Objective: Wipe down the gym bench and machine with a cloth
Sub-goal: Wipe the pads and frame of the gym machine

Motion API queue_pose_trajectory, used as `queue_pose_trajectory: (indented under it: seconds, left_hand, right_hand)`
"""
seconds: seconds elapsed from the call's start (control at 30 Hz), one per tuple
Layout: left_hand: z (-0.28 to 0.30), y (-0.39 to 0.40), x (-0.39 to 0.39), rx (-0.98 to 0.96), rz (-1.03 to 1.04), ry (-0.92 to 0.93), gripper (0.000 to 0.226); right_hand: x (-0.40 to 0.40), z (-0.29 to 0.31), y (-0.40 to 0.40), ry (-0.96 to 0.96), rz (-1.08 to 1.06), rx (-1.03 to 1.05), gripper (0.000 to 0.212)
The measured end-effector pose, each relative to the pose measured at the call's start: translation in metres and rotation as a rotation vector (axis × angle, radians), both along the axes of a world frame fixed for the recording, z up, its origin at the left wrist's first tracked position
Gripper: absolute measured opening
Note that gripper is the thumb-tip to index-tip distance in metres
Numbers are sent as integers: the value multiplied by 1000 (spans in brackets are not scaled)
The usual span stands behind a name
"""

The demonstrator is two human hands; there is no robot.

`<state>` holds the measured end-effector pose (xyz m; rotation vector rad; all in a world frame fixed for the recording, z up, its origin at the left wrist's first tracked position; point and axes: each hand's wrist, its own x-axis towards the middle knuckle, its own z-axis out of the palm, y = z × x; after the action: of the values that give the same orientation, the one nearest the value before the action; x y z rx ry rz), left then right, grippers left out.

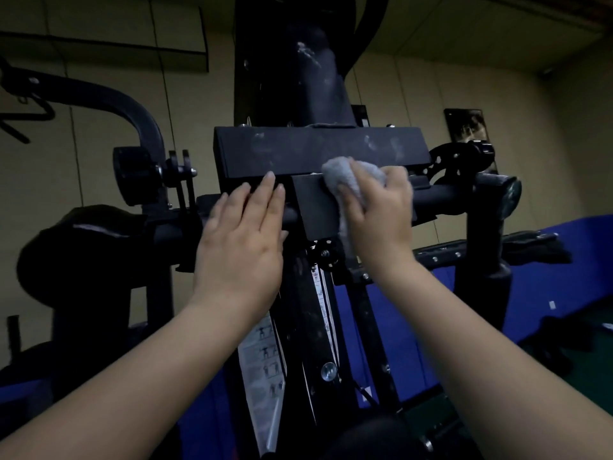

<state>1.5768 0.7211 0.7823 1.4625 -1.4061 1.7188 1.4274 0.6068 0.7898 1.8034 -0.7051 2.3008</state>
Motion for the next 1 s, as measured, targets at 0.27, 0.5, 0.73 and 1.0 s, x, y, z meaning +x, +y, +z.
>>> queue_pose_trajectory:
  seconds: [0.27,0.5,0.73,1.0]
  left_hand:
    - [-3,-2,-3,-60,89,58,54]
    - [-5,-2,-2,-79,37,67,55]
    - [-6,-1,-1,-88,7,61,54]
    - [-6,0,-2,-70,3,67,57]
  right_hand:
    - [5,10,20,85,87,13,46]
    - [0,19,-4,114,18,-77,39]
    - [-60,9,-46,-188,77,242,33]
    - [5,-1,4,50,16,-81,46]
